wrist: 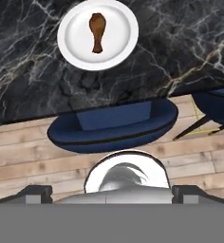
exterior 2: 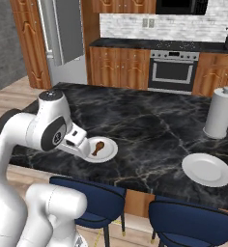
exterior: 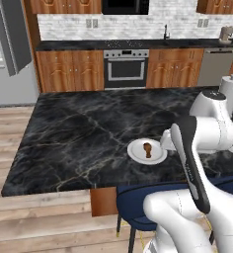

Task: Transport the chicken drumstick and bell pepper to the fridge. Place the chicken drumstick on the rack containing meat and place the bell pepper on the rack containing the vegetable, ensuring meats and vegetables are on different racks.

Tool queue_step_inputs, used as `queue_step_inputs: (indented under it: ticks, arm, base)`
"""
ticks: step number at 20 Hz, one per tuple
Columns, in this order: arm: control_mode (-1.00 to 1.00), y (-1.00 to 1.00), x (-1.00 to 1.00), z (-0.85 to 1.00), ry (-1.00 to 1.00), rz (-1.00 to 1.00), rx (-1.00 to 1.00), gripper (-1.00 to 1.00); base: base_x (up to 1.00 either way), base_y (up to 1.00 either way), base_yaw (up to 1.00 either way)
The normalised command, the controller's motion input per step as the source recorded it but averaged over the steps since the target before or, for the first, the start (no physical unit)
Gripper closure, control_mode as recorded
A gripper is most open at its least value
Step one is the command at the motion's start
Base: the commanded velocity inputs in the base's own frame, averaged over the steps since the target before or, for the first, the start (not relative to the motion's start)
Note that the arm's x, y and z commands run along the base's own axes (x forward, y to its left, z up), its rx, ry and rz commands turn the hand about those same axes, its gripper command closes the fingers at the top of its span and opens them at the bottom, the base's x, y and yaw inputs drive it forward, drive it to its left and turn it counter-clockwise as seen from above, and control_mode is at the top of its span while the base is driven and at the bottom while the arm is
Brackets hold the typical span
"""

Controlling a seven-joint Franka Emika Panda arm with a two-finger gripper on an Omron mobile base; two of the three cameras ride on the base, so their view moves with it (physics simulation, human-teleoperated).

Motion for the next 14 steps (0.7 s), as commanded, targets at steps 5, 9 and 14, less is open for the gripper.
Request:
queue_step_inputs:
  ticks: [5, 9, 14]
  arm:
    - [-1.0, 0.04, 0.43, -0.24, 0.0, 0.01, -0.03, -1.0]
    - [-1.0, 0.0, 0.5, -0.15, 0.0, 0.0, -0.01, -1.0]
    - [-1.0, -0.01, 0.45, -0.18, 0.0, 0.0, 0.0, -1.0]
  base:
    - [0.0, 0.0, 0.0]
    - [0.0, 0.0, 0.0]
    - [0.0, 0.0, 0.0]
